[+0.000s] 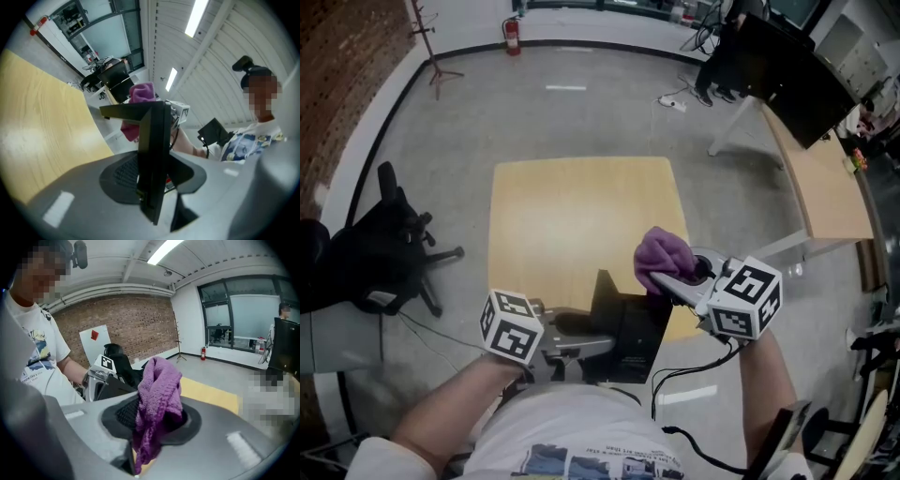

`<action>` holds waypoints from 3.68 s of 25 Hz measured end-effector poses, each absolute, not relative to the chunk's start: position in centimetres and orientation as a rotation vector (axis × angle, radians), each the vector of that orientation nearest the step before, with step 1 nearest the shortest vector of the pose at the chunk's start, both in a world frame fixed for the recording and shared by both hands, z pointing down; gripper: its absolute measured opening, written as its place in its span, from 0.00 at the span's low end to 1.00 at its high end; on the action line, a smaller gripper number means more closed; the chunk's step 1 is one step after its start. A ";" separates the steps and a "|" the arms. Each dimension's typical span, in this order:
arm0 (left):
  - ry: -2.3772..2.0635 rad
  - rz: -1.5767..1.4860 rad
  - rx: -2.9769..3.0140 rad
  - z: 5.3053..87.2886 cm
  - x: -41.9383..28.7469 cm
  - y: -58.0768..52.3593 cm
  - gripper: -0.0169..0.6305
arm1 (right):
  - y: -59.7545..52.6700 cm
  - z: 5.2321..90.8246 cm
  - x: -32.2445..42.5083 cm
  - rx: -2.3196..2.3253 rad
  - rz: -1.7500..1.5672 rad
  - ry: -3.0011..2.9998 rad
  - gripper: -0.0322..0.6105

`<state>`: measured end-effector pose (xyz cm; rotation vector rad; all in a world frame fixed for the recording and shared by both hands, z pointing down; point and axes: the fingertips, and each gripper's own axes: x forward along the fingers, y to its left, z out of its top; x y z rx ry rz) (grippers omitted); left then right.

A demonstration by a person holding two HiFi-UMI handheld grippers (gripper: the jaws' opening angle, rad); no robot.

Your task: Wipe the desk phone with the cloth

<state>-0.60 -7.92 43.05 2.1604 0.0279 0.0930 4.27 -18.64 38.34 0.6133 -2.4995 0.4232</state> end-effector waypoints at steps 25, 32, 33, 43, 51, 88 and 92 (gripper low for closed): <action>0.050 0.131 2.191 42.0 1.3 -7.9 0.30 | -14.0 31.3 2.4 0.365 0.198 -2.614 0.21; 0.040 0.152 2.197 41.4 2.5 -6.7 0.30 | -15.4 34.7 4.2 0.362 0.264 -2.487 0.21; 0.039 0.148 2.196 41.4 2.6 -6.5 0.30 | -15.4 35.1 4.3 0.358 0.270 -2.479 0.21; 0.017 0.113 2.191 43.0 1.3 -6.8 0.30 | -14.9 32.1 3.2 0.347 0.188 -2.576 0.21; 0.039 0.134 2.193 42.5 2.9 -6.5 0.30 | -12.7 30.8 0.8 0.137 0.154 -2.600 0.21; 0.069 -0.034 2.168 39.9 -3.9 -13.5 0.30 | -16.5 37.3 5.9 0.705 0.836 -2.810 0.21; 0.084 -0.049 2.132 39.9 -3.8 -14.4 0.30 | -14.4 38.1 5.1 0.679 0.970 -2.885 0.21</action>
